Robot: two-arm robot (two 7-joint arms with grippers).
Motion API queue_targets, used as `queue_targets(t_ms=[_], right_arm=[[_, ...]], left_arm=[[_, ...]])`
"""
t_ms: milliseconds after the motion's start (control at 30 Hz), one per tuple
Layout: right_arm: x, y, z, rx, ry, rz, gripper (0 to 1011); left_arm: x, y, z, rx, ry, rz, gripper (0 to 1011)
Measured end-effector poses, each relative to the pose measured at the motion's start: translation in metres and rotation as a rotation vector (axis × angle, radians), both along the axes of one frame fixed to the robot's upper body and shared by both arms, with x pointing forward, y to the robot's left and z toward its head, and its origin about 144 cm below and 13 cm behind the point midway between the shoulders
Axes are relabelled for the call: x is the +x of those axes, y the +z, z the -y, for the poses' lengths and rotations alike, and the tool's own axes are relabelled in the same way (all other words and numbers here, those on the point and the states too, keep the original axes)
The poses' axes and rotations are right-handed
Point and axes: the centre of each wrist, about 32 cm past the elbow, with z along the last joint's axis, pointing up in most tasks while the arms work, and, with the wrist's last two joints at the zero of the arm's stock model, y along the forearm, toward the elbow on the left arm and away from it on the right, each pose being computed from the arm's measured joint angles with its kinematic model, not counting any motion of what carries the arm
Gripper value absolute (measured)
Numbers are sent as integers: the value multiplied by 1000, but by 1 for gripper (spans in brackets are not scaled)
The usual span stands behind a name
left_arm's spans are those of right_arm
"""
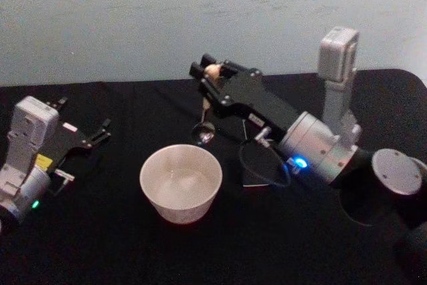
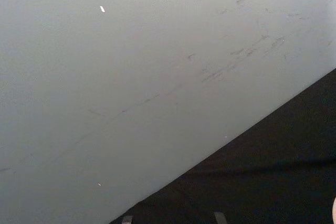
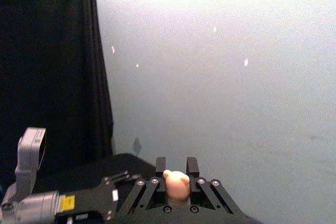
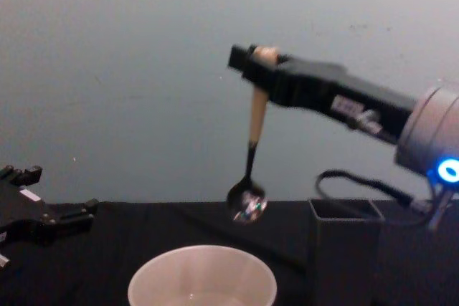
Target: Pick up the stirring spoon with one hand, stir inside the cup, then place it back in its original position.
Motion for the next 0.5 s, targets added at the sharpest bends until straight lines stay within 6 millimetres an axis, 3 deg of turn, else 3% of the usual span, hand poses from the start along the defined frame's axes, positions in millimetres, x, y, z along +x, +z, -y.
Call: queue_targets(t_ms=[500], right_arm=[[-14, 28, 34, -2, -140, 71, 228]], left_arm=[[0, 0, 0, 0, 0, 0, 1001]])
